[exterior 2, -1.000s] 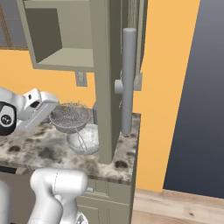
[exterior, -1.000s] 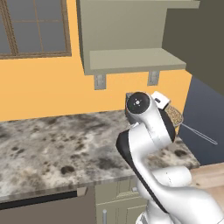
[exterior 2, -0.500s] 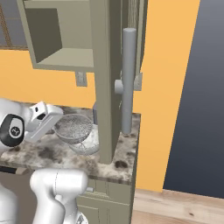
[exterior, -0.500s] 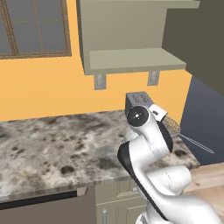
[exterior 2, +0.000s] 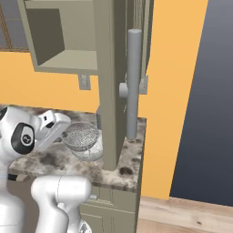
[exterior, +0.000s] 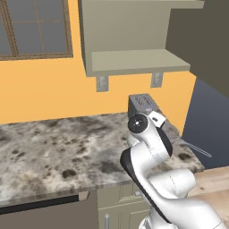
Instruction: Open the cabinet and setup a tea strainer by placing it in the bowl upright.
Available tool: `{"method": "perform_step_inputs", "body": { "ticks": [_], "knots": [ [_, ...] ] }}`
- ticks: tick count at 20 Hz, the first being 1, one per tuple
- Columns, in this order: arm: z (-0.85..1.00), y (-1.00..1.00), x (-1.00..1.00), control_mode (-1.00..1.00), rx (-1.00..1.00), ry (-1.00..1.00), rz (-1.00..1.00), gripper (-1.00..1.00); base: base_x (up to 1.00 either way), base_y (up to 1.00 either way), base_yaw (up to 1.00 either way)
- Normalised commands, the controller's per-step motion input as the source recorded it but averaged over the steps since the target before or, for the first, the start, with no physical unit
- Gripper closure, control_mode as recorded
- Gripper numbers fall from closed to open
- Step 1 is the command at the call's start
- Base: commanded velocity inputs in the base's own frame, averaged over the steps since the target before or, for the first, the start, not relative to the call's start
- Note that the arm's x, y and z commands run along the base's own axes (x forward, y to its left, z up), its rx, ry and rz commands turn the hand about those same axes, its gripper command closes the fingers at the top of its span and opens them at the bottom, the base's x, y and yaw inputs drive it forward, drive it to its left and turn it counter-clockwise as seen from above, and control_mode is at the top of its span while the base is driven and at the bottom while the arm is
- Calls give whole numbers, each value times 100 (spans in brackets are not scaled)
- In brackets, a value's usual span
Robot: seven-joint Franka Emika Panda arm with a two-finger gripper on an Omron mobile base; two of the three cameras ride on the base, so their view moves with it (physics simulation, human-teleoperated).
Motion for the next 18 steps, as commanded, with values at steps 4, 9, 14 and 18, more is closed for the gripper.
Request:
{"method": "perform_step_inputs", "body": {
  "ticks": [4,9,14,18],
  "knots": [
    [-19,0,12,-100,-1,0,0,100,0,0,0],
    [-14,2,22,-100,-1,1,0,100,0,0,0],
    [-5,9,23,-100,0,3,0,100,0,0,0],
    [-3,6,21,-100,-2,8,0,100,0,0,0]
  ]
}}
